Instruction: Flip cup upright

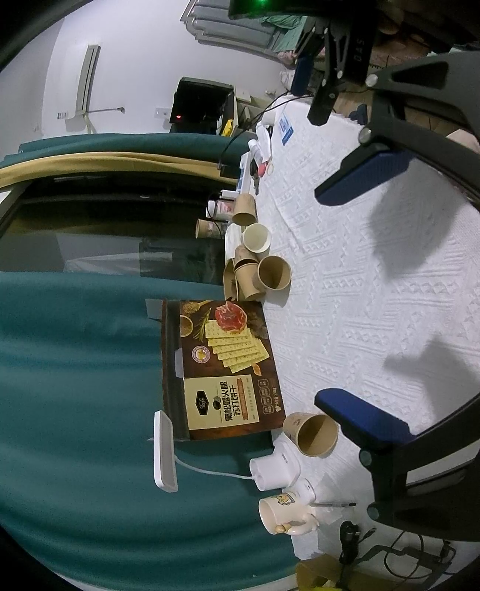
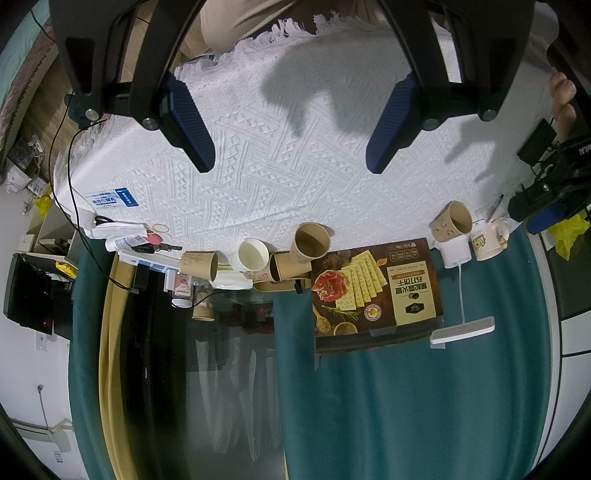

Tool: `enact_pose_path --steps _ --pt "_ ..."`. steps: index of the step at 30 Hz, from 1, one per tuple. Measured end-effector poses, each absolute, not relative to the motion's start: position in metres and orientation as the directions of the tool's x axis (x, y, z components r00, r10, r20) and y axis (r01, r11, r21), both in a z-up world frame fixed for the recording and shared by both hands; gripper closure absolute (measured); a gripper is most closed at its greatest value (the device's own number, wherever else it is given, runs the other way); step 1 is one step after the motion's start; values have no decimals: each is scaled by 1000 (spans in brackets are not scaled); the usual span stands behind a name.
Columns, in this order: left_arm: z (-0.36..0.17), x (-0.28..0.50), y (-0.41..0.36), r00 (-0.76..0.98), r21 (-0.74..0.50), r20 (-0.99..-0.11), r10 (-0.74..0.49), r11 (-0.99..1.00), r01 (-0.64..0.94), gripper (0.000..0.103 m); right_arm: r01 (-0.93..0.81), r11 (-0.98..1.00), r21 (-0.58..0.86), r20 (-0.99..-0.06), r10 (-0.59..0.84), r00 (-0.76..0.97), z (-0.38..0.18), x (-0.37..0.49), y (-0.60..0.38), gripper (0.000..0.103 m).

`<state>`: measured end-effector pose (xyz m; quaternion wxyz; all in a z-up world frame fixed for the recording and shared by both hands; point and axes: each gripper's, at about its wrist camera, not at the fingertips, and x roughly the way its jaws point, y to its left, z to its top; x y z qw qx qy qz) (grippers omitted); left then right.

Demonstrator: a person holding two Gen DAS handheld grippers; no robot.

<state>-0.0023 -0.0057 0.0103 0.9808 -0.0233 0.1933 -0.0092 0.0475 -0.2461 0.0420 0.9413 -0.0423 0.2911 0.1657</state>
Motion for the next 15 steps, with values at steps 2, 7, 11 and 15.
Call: enact_pose_path --steps 2,7,11,15 --pt "10 -2 -6 925 -49 -379 -27 999 9 4 -337 941 17 -562 287 776 42 48 -246 21" --pt "10 -3 -5 927 -49 -375 -28 999 10 4 -336 942 18 -562 287 776 42 47 -246 21" --pt "10 -3 -6 927 -50 -374 -28 999 10 4 -336 942 17 -561 287 776 42 47 -245 21" --pt "10 -4 -6 927 -50 -373 -28 999 10 4 -336 942 17 -561 287 776 43 48 -246 21"
